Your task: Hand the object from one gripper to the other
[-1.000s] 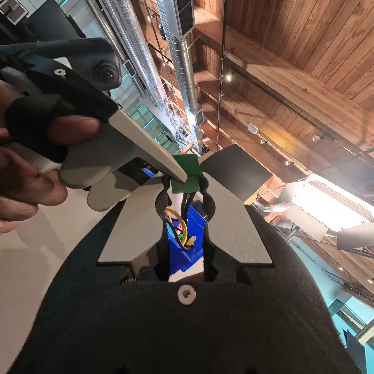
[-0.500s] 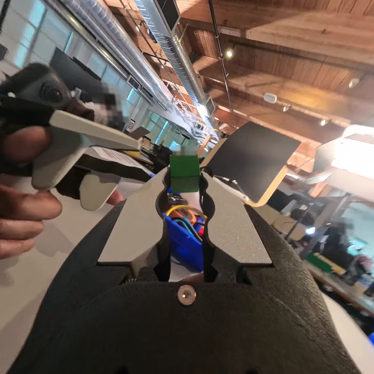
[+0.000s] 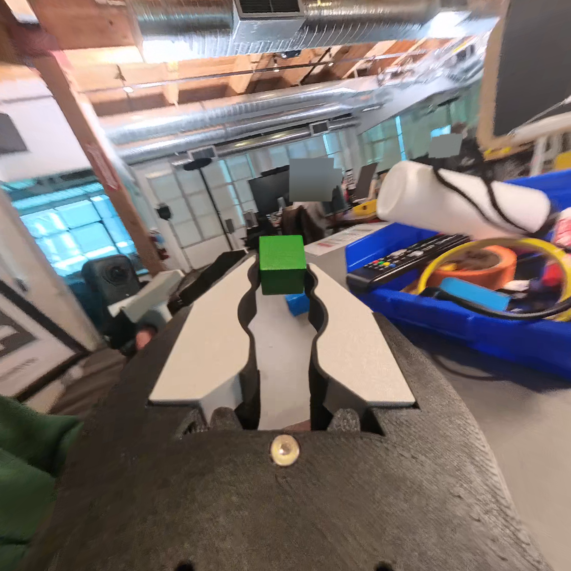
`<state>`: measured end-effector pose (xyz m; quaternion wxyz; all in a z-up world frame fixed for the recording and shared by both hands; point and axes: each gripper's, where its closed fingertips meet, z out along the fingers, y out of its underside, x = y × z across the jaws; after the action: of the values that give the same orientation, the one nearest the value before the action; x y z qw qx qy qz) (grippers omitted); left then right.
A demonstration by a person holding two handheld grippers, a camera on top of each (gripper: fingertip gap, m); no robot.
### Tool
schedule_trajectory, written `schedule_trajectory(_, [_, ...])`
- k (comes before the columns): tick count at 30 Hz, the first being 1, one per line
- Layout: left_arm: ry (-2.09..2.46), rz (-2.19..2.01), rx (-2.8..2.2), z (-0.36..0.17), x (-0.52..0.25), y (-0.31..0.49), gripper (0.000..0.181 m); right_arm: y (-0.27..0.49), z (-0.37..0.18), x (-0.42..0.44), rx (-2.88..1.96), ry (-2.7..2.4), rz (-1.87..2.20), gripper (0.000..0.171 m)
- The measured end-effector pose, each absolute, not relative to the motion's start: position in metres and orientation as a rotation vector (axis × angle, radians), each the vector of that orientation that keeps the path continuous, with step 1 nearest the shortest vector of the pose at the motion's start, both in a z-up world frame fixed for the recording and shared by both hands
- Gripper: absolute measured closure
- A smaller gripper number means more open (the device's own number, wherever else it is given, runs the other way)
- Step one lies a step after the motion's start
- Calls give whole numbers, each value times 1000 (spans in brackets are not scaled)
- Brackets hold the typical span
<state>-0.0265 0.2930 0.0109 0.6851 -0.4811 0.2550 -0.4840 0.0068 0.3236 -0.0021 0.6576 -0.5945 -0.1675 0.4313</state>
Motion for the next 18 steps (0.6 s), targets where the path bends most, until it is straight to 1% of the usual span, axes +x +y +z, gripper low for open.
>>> schedule_trajectory(5, [698,-828,-1075,3,-18,294,121,326,-4,6,-1366,-292,1199,143])
schedule_trajectory(12, [777,-743,-1101,-6,-5,298,122,323,-5,0,-1365,-231,1455,143])
schedule_trajectory(18, [797,-652,-1106,-9,-4,303,122,318,-4,-9,-1363,-235,1558,143])
